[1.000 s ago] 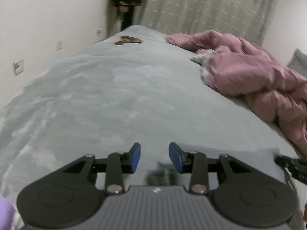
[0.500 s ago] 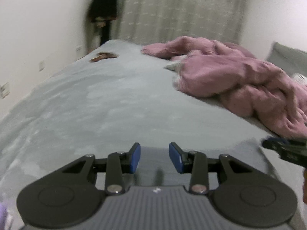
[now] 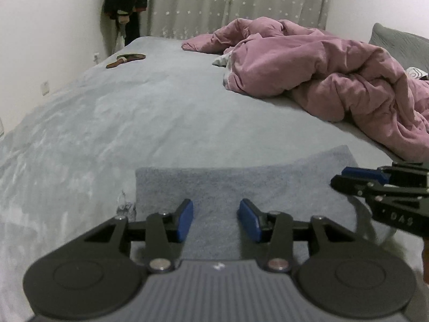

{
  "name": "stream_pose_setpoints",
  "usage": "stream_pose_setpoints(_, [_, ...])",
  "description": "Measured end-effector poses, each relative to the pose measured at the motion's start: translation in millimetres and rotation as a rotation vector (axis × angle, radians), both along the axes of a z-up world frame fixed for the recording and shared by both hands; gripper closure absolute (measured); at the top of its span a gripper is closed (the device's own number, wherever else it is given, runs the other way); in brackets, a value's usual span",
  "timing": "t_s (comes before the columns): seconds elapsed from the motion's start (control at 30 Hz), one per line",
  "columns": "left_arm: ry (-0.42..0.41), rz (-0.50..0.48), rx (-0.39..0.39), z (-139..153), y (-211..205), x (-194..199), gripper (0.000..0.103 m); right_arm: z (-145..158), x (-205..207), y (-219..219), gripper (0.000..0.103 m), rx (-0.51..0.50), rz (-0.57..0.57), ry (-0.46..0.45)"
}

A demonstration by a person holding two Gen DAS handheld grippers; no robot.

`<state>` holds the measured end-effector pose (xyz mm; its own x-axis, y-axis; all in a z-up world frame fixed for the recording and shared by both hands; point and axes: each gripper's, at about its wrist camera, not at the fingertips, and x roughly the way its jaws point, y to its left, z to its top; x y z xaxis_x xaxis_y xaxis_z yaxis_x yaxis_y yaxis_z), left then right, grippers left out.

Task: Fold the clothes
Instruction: 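Open both grippers and release the sweater edge, then move both open grippers back over the folded sweater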

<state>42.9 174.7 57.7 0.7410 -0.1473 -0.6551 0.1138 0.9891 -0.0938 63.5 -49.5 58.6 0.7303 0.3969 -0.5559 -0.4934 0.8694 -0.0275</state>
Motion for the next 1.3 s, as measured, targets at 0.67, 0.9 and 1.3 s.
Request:
stream_pose_setpoints(0.67, [0.027,0.093,0.023,-2.1,-9.3,-6.0,0.062,-11.8,8.9,-1.0,0.084,-0.054,-0.071,-0.023])
stream_pose_setpoints(0.9, [0.032,0.095,0.017,-1.1,-7.4,-5.5,0.062,2.2,-4.5,6.1,0.082,-0.007,-0.034,-0.017])
stream_pose_setpoints(1.3, [0.009,0.085,0.017,1.7,-10.9,-8.4,0.062,-12.9,-15.5,23.4,0.079,-0.024,0.011,-0.001])
